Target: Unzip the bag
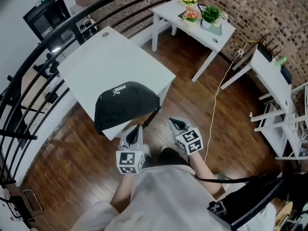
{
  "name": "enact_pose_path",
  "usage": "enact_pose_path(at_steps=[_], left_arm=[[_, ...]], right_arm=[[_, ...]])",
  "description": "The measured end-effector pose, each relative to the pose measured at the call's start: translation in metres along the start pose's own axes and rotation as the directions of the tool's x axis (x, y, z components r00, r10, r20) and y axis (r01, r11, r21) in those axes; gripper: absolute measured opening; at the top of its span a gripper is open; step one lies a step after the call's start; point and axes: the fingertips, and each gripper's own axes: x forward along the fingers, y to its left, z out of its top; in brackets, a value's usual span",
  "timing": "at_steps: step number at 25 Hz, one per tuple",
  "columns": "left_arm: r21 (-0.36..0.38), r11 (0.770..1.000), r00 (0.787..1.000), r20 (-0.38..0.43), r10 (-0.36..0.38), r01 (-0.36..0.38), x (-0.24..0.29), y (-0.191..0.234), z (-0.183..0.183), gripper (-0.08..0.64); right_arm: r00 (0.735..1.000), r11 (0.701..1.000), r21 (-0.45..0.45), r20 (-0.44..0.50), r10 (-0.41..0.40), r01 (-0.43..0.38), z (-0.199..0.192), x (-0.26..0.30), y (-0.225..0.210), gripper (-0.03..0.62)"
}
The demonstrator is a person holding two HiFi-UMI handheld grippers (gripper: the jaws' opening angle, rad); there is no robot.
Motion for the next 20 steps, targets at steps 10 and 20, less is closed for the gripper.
enact_pose_path(at_steps=[10, 20], left_arm=[[-0.160, 0.985, 0.960, -0.277, 0.023, -0.070, 0.077, 0.010, -0.105, 0.017], [-0.155, 0.980, 0.923, -0.381, 0.059, -0.126, 0.107, 0.016, -0.156, 0.017]], right_arm=[[0.982, 0.993, -0.112, -0.188, 0.023, -0.044, -0.086, 0.110, -0.062, 0.087], [0.969, 0.914, -0.378, -0.239, 0.060, -0.149, -0.132, 0.206, -0.079, 0.087]])
